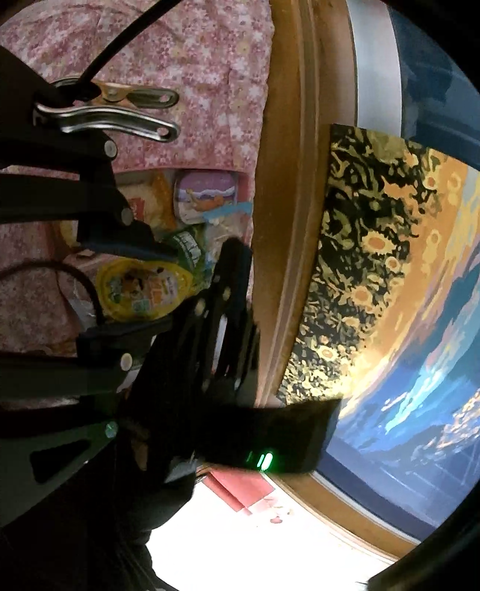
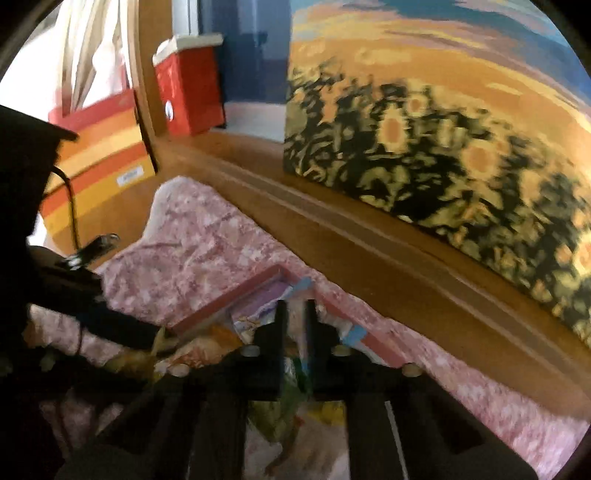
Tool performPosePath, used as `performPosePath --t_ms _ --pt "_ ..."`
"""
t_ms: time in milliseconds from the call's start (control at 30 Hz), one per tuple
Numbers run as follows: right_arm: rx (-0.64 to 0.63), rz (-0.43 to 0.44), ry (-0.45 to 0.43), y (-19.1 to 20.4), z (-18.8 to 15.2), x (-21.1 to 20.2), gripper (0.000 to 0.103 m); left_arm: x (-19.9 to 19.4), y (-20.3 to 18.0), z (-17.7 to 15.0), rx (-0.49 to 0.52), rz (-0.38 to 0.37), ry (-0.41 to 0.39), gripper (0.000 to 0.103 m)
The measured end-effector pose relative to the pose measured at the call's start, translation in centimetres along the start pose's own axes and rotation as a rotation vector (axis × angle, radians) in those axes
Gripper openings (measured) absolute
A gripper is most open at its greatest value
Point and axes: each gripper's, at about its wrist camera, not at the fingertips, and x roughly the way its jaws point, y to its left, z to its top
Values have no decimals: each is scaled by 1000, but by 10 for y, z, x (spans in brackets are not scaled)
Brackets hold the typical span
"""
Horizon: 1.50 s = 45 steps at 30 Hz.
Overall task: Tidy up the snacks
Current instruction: 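Carry the jelly cup into the tray with the left tool while the right tool releases the zip bag there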
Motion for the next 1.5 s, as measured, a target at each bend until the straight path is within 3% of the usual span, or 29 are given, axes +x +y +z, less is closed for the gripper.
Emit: performPosePath --t_ms 133,300,367,500,633,867,1233,1500 --pt "4 -1 78 -7 0 17 6 -7 0 -1 -2 7 -13 31" --pt "107 42 141 -24 -15 28 2 -8 2 1 -6 31 -7 31" --pt "114 43 120 -24 -16 22 4 -9 -1 1 6 35 -6 31" --pt "165 93 37 -27 -15 -4 21 -5 -8 3 35 77 6 31" --pt "293 129 -35 -41 -26 -33 24 -7 -15 4 44 80 -6 31" --pt "422 48 -84 -53 -60 -87 25 -2 -28 6 81 90 1 31" --pt "604 -67 -75 -62 -124 -131 25 75 -60 31 262 79 111 31" --pt "642 -66 -43 -69 -135 -123 25 119 -65 37 305 92 198 33"
